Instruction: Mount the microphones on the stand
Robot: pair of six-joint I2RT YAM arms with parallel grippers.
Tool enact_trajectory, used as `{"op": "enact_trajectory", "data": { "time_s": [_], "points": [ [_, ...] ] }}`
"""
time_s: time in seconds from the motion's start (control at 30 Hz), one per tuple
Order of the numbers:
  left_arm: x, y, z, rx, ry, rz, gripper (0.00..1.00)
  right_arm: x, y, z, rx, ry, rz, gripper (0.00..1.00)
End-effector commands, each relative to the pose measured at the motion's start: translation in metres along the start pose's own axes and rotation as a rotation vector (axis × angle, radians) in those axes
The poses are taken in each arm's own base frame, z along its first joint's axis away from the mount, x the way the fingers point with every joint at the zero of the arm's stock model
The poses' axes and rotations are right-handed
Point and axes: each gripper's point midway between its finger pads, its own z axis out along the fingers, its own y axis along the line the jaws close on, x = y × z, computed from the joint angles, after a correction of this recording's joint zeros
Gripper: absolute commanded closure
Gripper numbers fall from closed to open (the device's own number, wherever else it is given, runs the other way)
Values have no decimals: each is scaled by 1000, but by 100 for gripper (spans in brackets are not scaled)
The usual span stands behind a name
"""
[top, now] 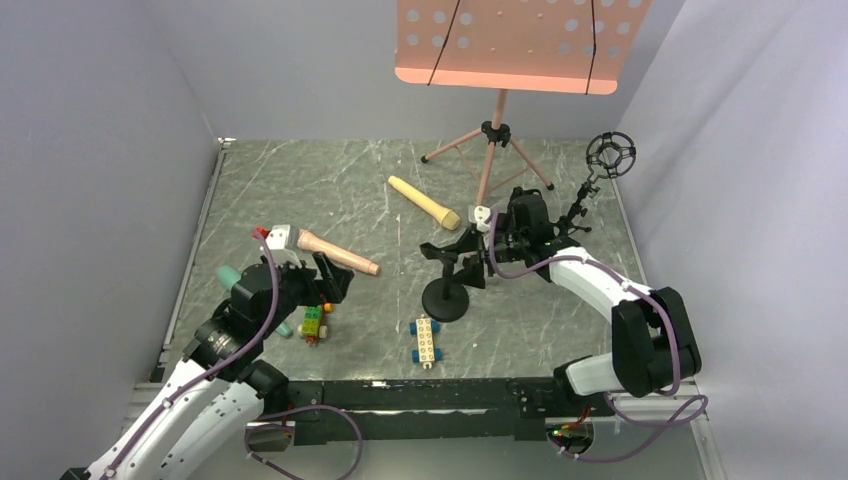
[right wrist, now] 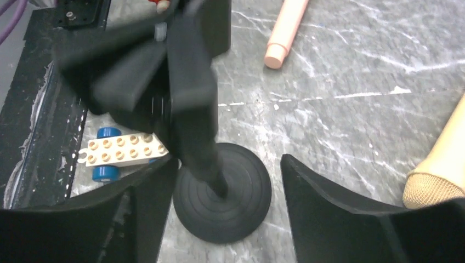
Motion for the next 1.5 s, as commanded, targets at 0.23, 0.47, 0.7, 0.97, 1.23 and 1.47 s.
{"op": "enact_trajectory", "data": {
  "time_s": [0.23, 0.47, 0.7, 0.97, 1.23, 1.47],
  "points": [
    [-17, -15, 7, 54, -50, -20, 1, -8, -22, -39, 77, 28, -94, 0],
    [-26, -16, 12, 46, -83, -83, 1, -8, -29, -68, 134, 102, -100, 0],
    [-39, -24, 22, 83, -66, -111, 1, -13, -9, -81, 179, 146, -91, 0],
    [-60, -26, 18, 55, -35, 41, 1, -46, -17, -79, 239, 33, -31, 0],
    [-37, -16, 34, 31, -50, -206, 1, -62, -13, -43, 109, 32, 5, 0],
    [-6, 46, 66, -396, 76, -564, 1, -39, -9, -63, 148, 49, -13, 0]
  ]
}}
